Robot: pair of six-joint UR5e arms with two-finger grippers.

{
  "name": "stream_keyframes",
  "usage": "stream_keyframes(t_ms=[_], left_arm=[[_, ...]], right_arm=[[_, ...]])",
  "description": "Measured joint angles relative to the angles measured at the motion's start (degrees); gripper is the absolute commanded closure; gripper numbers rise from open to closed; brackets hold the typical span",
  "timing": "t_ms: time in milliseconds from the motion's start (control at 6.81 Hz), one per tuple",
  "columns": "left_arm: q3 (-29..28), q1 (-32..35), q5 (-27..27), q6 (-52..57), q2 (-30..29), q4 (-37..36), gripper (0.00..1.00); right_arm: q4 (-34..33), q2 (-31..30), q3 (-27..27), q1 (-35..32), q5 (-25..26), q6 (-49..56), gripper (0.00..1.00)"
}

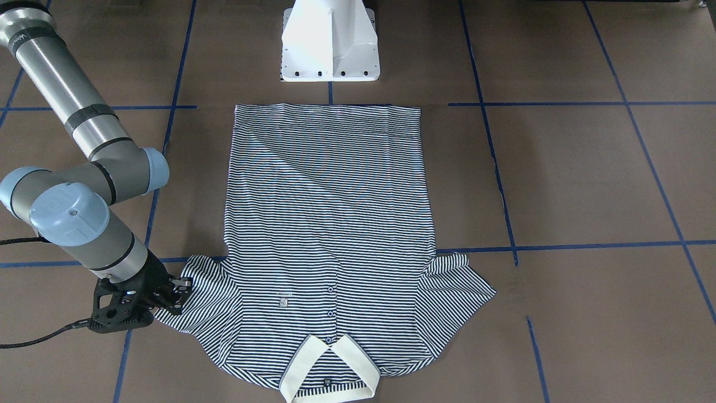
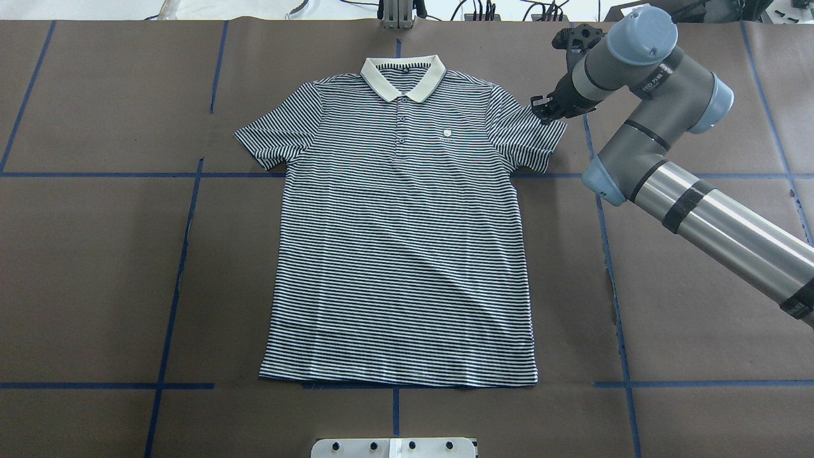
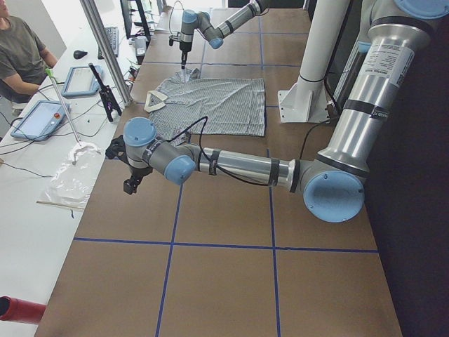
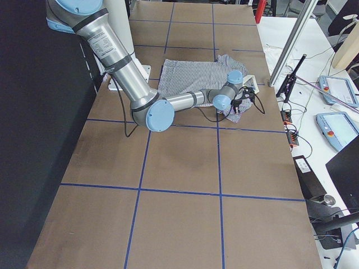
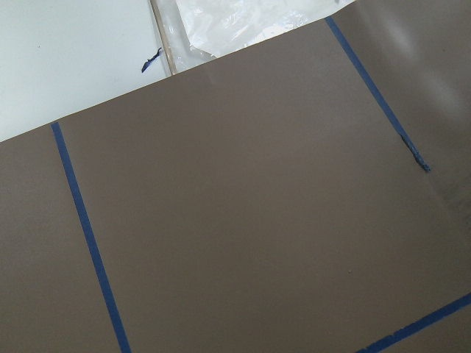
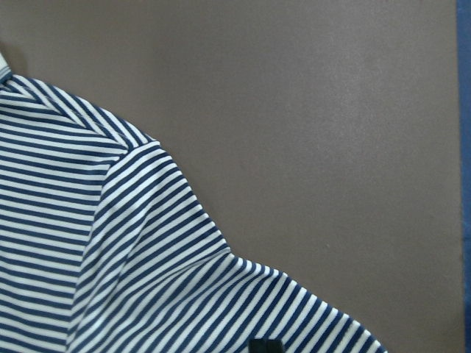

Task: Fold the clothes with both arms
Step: 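Grasp the short sleeve nearest the right gripper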

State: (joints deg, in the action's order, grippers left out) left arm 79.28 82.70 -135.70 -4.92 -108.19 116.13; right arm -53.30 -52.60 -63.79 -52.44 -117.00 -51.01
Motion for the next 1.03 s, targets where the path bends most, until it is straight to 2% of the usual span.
stream_keyframes(t_ms=[147,294,440,734,1027], left_arm=[[0.0,0.0,0.0,-0.02,-0.03,-0.04,0.0],[0.01,0.0,-0.02,-0.06,-0.06,-0.08,0.0],[0.05,0.0,-0.06,-0.08,-0.08,-0.1,0.0],[0.12,0.0,-0.09,-0.07,-0.09,-0.15,0.0],[0.15,0.0,-0.09,-0.07,-0.09,-0.18,0.0]], right_arm=[[-0.06,-0.28,-0.96,0.03,-0.39,-0.2,0.59],[-0.1,-0.58,-1.39,0.08,-0.53,-0.03,0.24],[-0.25,-0.85,-1.41,0.11,-0.56,0.46,0.09],[-4.41,-0.88,-1.15,0.03,0.37,5.04,0.1],[-8.57,-0.62,-0.79,-0.15,2.75,9.46,0.16]])
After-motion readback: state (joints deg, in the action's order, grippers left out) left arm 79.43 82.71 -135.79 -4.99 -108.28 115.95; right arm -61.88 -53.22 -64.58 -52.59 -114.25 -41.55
